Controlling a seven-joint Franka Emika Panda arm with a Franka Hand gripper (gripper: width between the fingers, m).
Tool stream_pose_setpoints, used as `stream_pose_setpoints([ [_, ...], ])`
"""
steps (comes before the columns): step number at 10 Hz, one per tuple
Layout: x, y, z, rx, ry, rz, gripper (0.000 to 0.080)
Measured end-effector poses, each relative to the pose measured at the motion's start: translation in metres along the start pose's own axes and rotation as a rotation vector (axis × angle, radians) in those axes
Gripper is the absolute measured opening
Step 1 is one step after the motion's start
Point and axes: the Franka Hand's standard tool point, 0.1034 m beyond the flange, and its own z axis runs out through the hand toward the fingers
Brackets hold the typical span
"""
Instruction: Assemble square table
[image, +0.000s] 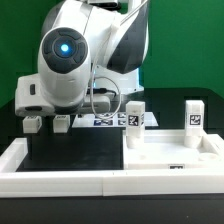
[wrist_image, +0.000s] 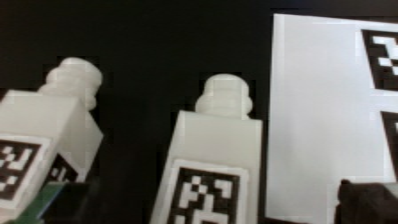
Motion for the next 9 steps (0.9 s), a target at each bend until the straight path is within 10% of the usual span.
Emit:
stream_pose_setpoints([
  [9,0.0027,-0.0012,0.0062,-0.001,-0.007,-0.005,0.0634],
])
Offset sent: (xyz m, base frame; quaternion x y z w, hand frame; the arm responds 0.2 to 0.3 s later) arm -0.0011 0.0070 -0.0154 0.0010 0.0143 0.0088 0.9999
